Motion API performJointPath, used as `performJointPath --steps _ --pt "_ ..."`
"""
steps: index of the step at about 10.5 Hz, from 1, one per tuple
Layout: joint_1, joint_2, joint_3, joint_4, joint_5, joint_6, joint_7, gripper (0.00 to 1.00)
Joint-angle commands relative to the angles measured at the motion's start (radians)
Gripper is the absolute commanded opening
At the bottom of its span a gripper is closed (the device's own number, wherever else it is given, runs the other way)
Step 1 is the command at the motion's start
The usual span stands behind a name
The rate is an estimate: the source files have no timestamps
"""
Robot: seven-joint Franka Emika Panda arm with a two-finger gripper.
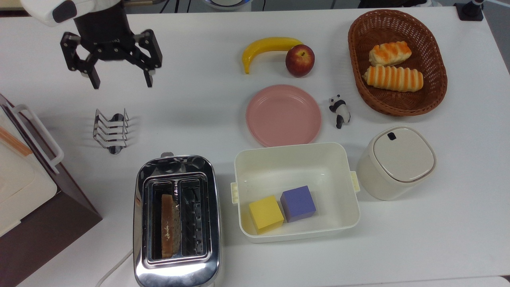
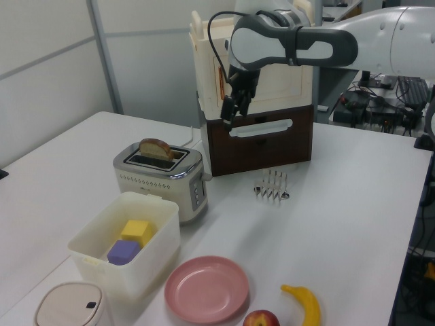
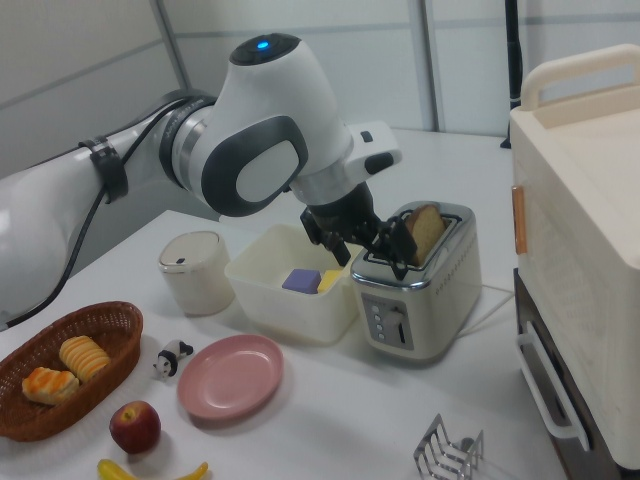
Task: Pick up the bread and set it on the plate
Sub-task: 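Move the open gripper over the toaster and lower it toward the bread slice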
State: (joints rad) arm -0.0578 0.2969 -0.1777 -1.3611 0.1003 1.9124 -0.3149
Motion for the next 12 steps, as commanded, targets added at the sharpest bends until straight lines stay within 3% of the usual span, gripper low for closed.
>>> performJointPath --steps 1,5,8,12 --pt "0.033 0.025 0.009 -0.024 0.028 0.141 0.124 1.0" --pt "0.073 0.091 0.014 -0.045 0.053 0.376 0.289 1.0" --pt "0.076 0.137 0.014 -0.046 0.146 0.546 0.301 1.0" --pt "0.095 0.215 0.014 -0.043 0.153 0.747 0.29 1.0"
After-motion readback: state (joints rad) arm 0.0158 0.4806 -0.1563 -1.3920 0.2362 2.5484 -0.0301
